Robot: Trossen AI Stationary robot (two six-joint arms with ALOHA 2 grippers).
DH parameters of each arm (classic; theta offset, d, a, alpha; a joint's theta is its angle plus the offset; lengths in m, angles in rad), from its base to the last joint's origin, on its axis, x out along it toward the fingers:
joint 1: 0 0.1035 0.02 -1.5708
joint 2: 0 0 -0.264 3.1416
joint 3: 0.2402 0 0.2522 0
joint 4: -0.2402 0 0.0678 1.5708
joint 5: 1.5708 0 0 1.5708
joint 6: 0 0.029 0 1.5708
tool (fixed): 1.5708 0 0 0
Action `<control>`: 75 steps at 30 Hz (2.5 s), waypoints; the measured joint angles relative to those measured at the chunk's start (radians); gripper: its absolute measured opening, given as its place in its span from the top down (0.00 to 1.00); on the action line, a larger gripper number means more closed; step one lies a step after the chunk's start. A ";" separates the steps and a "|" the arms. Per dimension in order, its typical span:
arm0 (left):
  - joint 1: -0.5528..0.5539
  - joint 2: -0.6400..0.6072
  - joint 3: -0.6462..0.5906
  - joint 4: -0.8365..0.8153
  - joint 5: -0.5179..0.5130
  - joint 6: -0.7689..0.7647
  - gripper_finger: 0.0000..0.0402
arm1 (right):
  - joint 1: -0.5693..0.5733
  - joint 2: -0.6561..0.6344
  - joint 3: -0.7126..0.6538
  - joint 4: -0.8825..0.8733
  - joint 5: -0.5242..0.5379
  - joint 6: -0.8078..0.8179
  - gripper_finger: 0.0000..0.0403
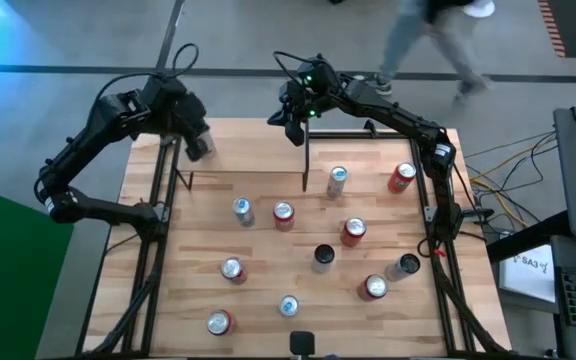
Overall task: Place canned beverage on shelf
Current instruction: Put the white pink soda can on the shelf
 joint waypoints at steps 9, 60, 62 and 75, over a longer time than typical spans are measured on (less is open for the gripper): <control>0.019 0.124 0.002 0.031 -0.298 0.000 1.00 | 0.000 0.000 0.000 0.000 0.000 0.006 0.98; 0.027 0.198 0.132 -0.126 -0.141 0.054 1.00 | 0.000 0.000 -0.012 -0.001 0.009 0.010 0.98; 0.028 0.191 0.149 -0.138 -0.141 0.054 1.00 | 0.000 0.000 -0.012 -0.001 0.010 0.010 0.98; -0.086 -0.003 0.188 -0.236 0.109 -0.064 1.00 | 0.000 0.000 -0.012 -0.001 0.010 0.002 0.98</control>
